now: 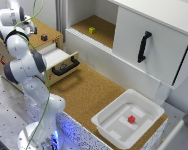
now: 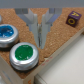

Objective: Push down the green button to turn off the green light

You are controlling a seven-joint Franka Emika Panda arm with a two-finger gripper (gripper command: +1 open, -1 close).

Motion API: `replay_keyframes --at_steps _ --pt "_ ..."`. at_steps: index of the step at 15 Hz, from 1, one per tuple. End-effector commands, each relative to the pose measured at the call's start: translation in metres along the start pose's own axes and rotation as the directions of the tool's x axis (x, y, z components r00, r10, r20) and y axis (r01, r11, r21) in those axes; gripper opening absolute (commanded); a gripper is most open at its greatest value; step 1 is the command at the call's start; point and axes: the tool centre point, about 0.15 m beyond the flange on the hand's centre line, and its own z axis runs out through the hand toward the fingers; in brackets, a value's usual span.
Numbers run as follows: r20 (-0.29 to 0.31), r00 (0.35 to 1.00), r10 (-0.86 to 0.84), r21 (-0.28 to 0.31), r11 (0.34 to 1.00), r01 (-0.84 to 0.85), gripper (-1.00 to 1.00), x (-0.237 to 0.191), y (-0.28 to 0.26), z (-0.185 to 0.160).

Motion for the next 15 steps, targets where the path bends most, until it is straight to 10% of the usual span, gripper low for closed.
replay_keyframes --at_steps 1,15 --pt "-0.009 0.996 0.085 -0.021 0.996 -0.086 1.0 0.001 0.033 0.003" --pt "-0.107 0.94 0.325 0.034 0.946 -0.323 1.0 -0.101 0.247 0.063"
